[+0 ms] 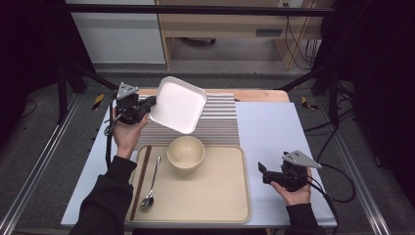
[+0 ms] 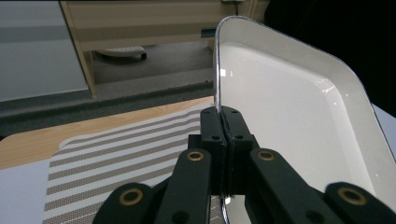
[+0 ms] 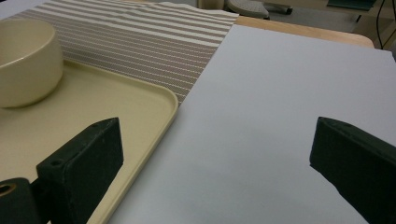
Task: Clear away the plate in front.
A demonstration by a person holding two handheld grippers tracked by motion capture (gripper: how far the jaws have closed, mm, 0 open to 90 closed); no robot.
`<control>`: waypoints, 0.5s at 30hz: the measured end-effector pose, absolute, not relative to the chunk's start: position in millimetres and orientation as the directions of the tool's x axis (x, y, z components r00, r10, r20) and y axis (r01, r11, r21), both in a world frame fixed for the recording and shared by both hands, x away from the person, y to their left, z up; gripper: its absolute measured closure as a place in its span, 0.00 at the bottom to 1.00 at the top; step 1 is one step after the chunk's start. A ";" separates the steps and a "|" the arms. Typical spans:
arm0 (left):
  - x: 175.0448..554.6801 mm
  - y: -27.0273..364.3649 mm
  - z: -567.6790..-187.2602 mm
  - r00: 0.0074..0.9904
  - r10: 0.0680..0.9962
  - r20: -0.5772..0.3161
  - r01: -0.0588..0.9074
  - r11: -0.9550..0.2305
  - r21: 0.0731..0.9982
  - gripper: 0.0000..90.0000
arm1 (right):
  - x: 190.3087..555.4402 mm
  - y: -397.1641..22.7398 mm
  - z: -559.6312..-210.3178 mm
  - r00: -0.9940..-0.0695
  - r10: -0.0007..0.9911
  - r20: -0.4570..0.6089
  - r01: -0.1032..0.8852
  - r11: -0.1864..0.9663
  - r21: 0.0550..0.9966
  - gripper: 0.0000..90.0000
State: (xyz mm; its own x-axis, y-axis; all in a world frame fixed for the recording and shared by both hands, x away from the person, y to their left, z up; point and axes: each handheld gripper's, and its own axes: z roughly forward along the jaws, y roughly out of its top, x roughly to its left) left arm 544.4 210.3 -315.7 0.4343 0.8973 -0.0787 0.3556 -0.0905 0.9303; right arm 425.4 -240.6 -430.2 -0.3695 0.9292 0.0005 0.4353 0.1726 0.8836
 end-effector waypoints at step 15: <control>492.3 200.4 -297.2 0.540 0.840 -0.048 0.276 -0.123 0.953 0.98 | 424.1 -240.4 -429.1 -0.367 0.930 0.012 0.437 0.161 0.885 0.03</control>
